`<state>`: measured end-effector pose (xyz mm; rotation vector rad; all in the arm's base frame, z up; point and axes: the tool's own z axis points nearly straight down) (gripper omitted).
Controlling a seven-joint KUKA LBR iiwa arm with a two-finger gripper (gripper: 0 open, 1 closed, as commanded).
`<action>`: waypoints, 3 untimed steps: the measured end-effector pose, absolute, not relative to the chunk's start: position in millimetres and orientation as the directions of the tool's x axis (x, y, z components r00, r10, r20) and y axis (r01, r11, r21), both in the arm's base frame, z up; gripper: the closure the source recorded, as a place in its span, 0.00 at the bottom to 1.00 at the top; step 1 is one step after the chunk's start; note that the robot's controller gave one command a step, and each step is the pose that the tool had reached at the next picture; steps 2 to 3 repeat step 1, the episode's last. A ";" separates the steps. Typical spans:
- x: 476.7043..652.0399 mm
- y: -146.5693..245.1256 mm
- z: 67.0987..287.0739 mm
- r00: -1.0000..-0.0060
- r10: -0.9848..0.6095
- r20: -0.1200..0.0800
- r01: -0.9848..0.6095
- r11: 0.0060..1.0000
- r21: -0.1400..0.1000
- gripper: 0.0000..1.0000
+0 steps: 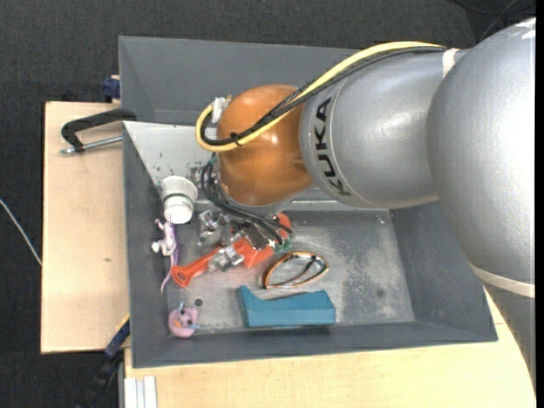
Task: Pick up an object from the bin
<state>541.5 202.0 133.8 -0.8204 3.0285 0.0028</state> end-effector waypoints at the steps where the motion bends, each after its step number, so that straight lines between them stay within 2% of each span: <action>1: 541.5 202.2 148.7 -0.863 -0.505 -0.005 -0.505 0.863 0.001 1.00; 3: 541.5 202.2 148.7 -0.863 -0.505 -0.005 -0.505 0.863 0.001 1.00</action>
Offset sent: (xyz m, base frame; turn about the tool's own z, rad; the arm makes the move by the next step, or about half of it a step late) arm 0.0001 0.0001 0.0445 0.0000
